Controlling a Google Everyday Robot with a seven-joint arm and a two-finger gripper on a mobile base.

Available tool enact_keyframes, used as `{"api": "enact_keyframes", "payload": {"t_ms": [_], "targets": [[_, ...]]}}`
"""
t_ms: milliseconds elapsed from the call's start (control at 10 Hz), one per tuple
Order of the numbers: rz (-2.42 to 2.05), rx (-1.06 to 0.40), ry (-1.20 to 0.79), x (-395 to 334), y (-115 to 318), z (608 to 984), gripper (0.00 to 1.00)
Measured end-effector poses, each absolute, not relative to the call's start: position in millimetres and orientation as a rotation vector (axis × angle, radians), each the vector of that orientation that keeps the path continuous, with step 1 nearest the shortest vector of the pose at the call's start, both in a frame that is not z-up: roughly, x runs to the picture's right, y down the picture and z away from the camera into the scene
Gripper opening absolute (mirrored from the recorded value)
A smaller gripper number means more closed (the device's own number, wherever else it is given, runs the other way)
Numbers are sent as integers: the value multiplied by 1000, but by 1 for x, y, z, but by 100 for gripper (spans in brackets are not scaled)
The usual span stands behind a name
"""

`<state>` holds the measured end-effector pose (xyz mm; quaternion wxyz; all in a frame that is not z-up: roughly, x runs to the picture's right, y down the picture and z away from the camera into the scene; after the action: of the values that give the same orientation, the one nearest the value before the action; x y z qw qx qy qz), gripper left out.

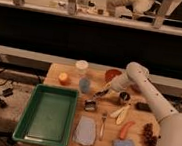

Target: Wipe table surface with brush

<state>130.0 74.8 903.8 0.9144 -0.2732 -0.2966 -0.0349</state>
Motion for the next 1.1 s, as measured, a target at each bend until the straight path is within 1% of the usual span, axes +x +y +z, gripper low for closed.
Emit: {"api": "enact_keyframes", "payload": {"t_ms": [300,600,1100], "targets": [[-61,-498,-635,130,52,892,0],[-45,-455,-642,137,40,884,0],[-46,-435,-640,147,39,872,0]]}}
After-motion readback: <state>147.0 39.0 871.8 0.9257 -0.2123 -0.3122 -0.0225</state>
